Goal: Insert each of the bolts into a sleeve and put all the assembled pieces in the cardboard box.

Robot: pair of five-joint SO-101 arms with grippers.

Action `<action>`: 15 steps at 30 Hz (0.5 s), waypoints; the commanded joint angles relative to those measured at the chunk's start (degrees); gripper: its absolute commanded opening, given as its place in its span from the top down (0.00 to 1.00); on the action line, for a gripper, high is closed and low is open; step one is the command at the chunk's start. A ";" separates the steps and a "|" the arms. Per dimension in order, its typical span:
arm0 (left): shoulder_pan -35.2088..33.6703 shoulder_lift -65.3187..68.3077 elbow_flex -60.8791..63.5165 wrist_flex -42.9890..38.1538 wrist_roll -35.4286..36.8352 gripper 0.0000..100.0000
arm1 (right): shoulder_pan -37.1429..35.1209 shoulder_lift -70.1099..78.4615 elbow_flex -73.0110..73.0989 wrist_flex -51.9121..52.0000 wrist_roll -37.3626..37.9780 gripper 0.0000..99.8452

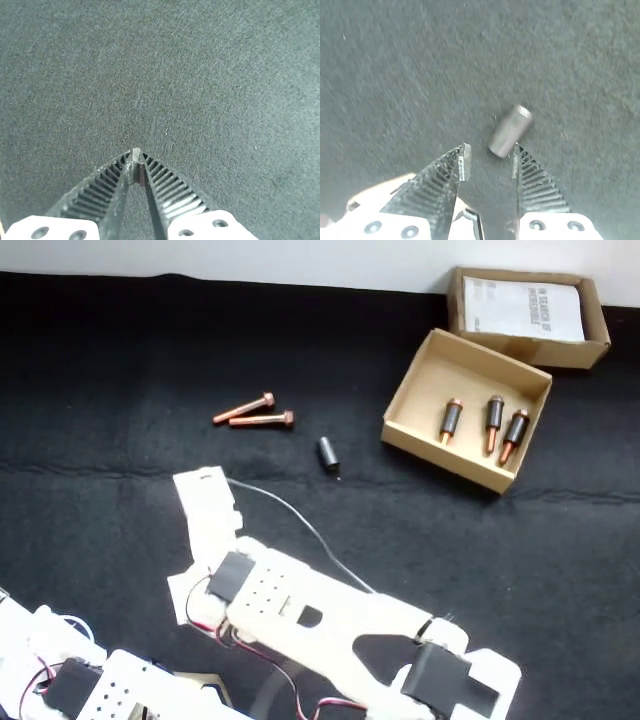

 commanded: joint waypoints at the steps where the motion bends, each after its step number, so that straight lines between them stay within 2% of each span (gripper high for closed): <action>1: -0.57 -0.75 1.10 0.09 -0.44 0.98 | 1.45 2.77 -0.13 -1.27 -0.70 0.88; 15: -0.57 -0.75 1.10 0.09 -1.14 0.98 | 1.54 6.73 -0.22 -3.30 -0.70 0.88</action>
